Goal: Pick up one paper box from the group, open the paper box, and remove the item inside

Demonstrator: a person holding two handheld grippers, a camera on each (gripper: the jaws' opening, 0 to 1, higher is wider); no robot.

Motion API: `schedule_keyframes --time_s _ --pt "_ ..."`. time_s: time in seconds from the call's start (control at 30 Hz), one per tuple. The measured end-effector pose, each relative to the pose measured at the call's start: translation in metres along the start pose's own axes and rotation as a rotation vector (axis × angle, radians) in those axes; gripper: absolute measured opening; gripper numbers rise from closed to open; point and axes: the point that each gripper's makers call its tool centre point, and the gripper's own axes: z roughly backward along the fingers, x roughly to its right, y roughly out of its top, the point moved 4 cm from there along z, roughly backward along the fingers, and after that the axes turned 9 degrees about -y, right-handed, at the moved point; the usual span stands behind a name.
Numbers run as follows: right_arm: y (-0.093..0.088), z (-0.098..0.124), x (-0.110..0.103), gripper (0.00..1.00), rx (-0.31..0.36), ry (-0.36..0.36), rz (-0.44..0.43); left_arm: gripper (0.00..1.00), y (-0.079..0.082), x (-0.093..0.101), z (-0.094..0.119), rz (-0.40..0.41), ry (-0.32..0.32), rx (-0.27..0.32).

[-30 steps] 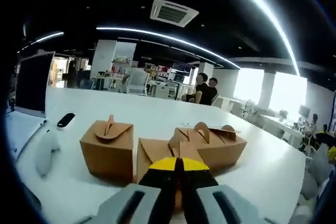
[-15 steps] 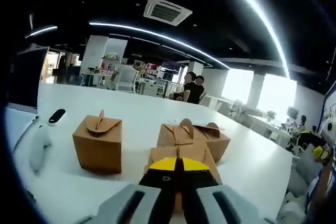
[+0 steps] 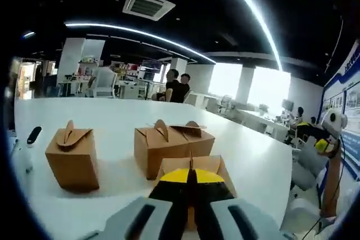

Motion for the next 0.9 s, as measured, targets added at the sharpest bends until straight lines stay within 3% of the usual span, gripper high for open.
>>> schedule_keyframes --time_s 0.07,0.4,0.47,0.77,0.9 --pt "0.000 0.000 0.000 0.47 0.001 0.000 -0.001 0.04 -0.001 0.005 -0.004 -0.024 -0.052 -0.010" --pt "-0.001 0.000 0.000 0.47 -0.007 0.003 -0.001 0.04 -0.002 0.005 -0.013 -0.025 -0.165 -0.042" --pt "-0.002 0.000 0.000 0.47 -0.011 0.004 -0.001 0.04 -0.001 0.010 -0.012 -0.010 -0.223 -0.050" --pt "-0.003 -0.001 -0.005 0.47 -0.015 0.018 0.008 0.04 -0.005 0.028 -0.015 -0.155 -0.333 -0.143" --pt "-0.004 0.000 -0.003 0.47 -0.020 0.010 0.009 0.04 -0.006 0.032 -0.015 -0.175 -0.362 -0.160"
